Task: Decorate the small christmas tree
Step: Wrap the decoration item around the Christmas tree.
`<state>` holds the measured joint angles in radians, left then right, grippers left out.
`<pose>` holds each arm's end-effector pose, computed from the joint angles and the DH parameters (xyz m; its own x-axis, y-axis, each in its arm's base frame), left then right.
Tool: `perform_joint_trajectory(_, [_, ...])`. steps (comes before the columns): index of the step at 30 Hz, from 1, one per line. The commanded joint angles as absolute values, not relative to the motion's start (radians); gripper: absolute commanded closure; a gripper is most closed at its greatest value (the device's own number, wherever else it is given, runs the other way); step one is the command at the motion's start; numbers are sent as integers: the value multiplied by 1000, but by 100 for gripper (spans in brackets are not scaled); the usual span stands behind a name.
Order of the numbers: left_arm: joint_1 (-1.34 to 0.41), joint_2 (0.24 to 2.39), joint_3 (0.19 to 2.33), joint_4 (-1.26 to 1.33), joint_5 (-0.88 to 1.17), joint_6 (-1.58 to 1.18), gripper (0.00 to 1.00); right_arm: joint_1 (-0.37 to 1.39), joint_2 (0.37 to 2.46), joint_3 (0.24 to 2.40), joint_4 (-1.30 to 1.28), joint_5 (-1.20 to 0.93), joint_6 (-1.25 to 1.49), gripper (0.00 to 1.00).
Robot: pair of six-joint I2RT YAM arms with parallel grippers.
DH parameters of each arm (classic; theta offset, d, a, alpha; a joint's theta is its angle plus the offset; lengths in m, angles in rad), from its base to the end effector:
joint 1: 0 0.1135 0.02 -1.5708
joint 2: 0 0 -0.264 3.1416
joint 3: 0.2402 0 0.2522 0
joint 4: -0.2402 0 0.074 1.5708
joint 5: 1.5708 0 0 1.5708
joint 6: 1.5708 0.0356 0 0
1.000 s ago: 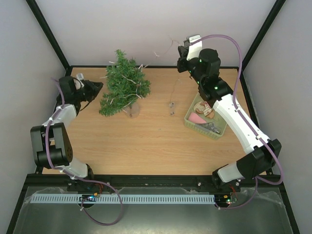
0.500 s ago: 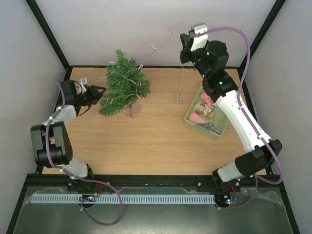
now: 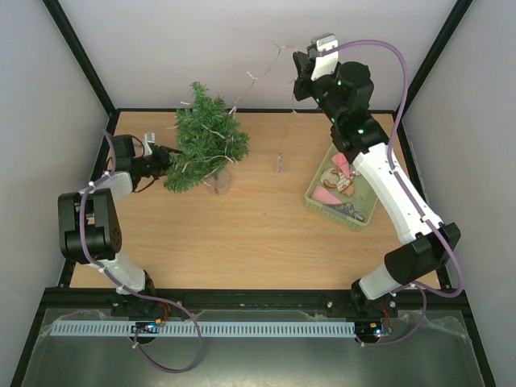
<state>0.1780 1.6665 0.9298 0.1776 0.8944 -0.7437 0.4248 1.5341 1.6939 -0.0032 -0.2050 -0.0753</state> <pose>0.3480 0.0344 0.2051 -0.7497 -0.5655 -0.3439 0.0439 0.4760 -0.8784 0.3160 0.1509 0.4925 0.1858 0.0032 -0.9826 -0.5744 0.8117 -0.1060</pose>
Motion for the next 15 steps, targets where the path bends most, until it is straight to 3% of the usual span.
perform_joint_trajectory(1, [176, 1678, 954, 211, 909, -721, 79, 422, 1534, 1736, 14, -208, -87, 98])
perform_joint_trajectory(4, [178, 1655, 962, 208, 874, -718, 96, 422, 1537, 1741, 11, -196, -96, 98])
perform_joint_trajectory(15, [183, 1589, 1034, 89, 710, -643, 97, 420, 1567, 1776, -8, -141, -117, 98])
